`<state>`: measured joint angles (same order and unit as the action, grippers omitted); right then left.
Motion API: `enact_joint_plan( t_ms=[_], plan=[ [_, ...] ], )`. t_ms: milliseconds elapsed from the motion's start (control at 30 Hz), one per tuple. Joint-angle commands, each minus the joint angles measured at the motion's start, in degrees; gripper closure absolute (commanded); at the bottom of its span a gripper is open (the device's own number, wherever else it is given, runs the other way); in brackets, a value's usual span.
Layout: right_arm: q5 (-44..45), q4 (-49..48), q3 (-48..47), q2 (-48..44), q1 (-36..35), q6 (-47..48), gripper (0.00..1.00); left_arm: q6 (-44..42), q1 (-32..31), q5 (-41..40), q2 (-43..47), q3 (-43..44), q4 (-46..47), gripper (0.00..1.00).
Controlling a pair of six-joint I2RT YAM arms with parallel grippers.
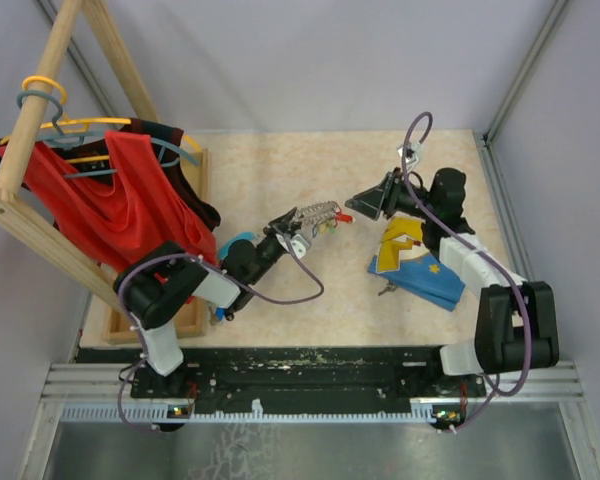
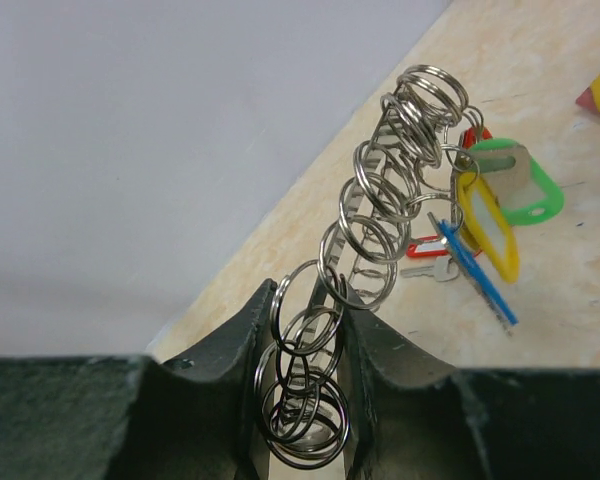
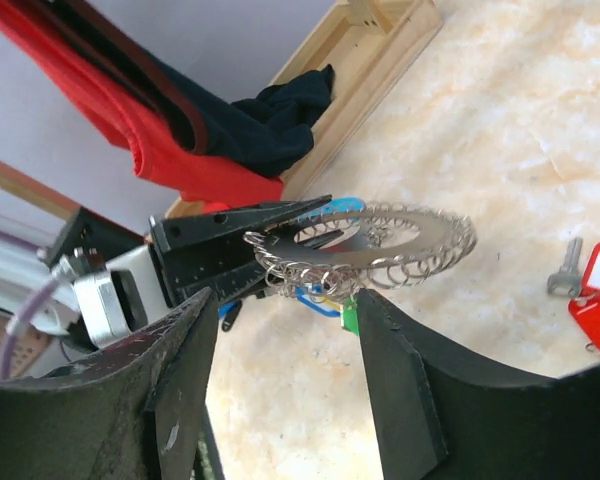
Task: Remove the keys from the keyring
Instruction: Pick up the keyring from the center of the board.
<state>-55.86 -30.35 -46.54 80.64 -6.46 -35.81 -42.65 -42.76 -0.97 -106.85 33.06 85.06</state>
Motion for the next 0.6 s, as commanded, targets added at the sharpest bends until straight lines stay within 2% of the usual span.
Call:
enact_joint_plan(
  t_ms=[0,167,267,333,400,433,500,533,567],
  plan=[
    [-4.2,0.6,-0.1,-8.5,0.2,15.1,0.43,11.1,-0.3,4.1,9.1,-2.3,-6.1,1.0],
    [-12.1,-3.2,4.5,-14.1,0.2,23.6,0.45,21.6,-0.3,11.0,18.2,-2.5,-20.6,1.0],
    [-16.6,-13.0,8.8,-15.9,0.2,21.2,0.45,27.2,-0.3,13.0,22.7,-4.1,-23.2,1.0],
    [-18.4,-13.2,8.7,-16.7,0.2,20.3,0.46,30.8,-0.3,14.0,25.1,-4.7,-24.9,1.0],
    [-19.3,-7.3,6.9,-17.5,0.2,22.2,0.49,33.8,-0.3,14.5,27.1,-4.2,-28.3,1.0],
    [-19.4,-1.3,5.4,-18.0,0.2,25.3,0.5,35.4,-0.4,14.4,28.1,-4.0,-30.0,1.0],
    [-18.1,15.3,1.6,-18.7,-0.3,36.8,0.5,38.8,-0.4,14.1,29.5,-3.6,-32.7,1.0],
    [-16.6,23.7,0.0,-19.0,-1.2,45.5,0.5,40.0,-0.3,14.6,30.2,-3.6,-33.5,1.0],
    [-15.6,29.3,-0.5,-19.2,-2.0,49.0,0.5,40.7,-0.4,15.5,30.4,-3.8,-33.9,1.0]
  ],
)
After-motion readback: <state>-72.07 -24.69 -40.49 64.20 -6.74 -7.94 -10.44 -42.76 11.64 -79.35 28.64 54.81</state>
